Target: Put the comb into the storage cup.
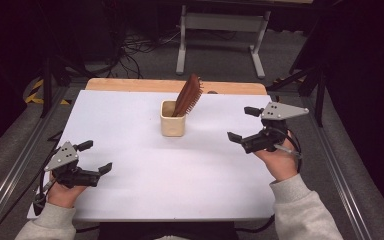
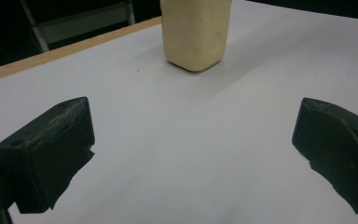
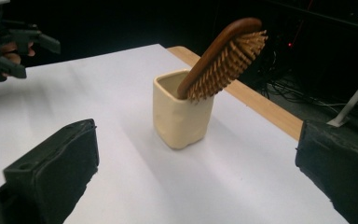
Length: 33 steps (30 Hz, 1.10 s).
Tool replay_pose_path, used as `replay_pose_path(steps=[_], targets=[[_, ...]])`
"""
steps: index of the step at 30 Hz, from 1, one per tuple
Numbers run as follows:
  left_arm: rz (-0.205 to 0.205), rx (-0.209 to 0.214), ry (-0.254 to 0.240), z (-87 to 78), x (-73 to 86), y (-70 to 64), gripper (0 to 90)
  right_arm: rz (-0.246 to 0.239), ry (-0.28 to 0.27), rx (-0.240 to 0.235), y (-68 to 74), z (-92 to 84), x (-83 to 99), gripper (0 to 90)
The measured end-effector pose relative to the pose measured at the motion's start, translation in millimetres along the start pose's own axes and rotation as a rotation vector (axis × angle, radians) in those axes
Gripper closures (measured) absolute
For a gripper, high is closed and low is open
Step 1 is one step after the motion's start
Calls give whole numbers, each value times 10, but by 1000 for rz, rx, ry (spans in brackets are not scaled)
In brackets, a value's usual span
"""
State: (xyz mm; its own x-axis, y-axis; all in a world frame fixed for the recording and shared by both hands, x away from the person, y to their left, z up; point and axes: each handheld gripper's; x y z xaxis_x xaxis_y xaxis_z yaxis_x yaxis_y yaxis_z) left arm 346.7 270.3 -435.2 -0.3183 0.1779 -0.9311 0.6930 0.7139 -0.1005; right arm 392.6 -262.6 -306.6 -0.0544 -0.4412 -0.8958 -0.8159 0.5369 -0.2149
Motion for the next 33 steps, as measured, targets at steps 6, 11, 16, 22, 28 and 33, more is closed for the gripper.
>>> replay_pose_path(steps=[6, 11, 16, 22, 28, 33], targets=[[2, 1, 4, 0, -2, -5, 2, 17, -3, -9, 74, -66, 240, 2], [1, 0, 0, -6, -2, -7, 2, 36, 9, -15, 159, -92, 474, 2], [1, -2, -6, -11, -2, -8, 2, 36, 23, -17, 241, -80, 621, 2], [0, 2, -9, -5, 8, -8, 2, 55, 12, -20, 321, -49, 847, 1], [-3, 6, -17, -10, 23, 2, 2, 72, 7, -31, 393, 12, 1065, 2], [-11, 10, -24, 1, 43, 4, 2, 71, 26, -40, 446, 67, 1187, 1]])
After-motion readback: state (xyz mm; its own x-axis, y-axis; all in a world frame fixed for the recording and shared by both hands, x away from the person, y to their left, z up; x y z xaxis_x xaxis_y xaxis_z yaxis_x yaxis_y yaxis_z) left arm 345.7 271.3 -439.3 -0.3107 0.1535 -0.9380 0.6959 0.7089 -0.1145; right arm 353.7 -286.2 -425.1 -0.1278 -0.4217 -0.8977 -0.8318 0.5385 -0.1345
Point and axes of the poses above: each handheld gripper's, and its own axes: z roughly forward along the jaws, x roughly out of its underside, y roughly to its left, and after that the axes turned 7 degrees about -z, right-handed
